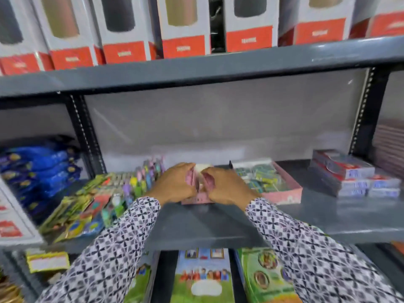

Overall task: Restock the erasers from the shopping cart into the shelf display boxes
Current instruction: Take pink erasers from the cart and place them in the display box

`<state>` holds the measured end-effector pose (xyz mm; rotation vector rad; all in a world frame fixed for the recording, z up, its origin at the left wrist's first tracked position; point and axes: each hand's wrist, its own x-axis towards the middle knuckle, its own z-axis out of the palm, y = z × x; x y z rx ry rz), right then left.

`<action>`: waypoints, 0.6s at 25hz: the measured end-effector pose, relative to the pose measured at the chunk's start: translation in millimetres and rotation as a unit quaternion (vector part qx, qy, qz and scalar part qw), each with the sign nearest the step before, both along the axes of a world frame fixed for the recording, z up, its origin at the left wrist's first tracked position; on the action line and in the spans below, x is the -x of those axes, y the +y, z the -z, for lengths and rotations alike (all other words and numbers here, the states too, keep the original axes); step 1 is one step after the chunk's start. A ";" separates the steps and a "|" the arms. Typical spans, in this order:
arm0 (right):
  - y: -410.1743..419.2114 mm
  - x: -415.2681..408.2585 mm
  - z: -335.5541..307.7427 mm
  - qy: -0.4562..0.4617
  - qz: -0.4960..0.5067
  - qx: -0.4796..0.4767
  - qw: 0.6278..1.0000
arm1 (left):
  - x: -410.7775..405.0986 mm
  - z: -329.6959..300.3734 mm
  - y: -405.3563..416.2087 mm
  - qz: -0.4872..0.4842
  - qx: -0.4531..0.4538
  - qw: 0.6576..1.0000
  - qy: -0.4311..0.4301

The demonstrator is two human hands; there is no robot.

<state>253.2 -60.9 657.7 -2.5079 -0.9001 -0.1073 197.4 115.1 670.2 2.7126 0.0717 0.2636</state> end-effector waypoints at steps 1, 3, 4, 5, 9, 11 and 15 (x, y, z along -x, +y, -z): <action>8.1 -9.4 -0.5 0.009 0.006 0.025 1.000 | -11.2 0.5 3.5 0.008 -0.003 1.000 0.021; 15.8 -22.8 6.3 0.015 -0.001 0.036 0.999 | -23.1 8.2 12.3 0.030 0.018 0.999 0.027; 14.3 -24.4 11.8 -0.001 -0.011 0.020 1.000 | -22.7 14.9 18.0 0.033 0.033 0.999 0.005; 11.0 -24.5 19.3 -0.034 -0.018 -0.009 0.999 | -18.7 24.0 24.0 0.028 0.048 0.998 -0.029; 2.9 -23.9 42.2 -0.152 0.015 -0.103 0.983 | -2.4 55.3 33.7 -0.007 0.001 0.982 -0.189; 11.2 -26.9 39.3 -0.137 0.035 -0.089 0.986 | -10.2 55.0 31.6 -0.006 -0.009 0.981 -0.194; 20.6 -33.9 29.0 -0.116 0.054 -0.058 0.990 | -22.5 42.7 30.2 -0.019 -0.033 0.984 -0.174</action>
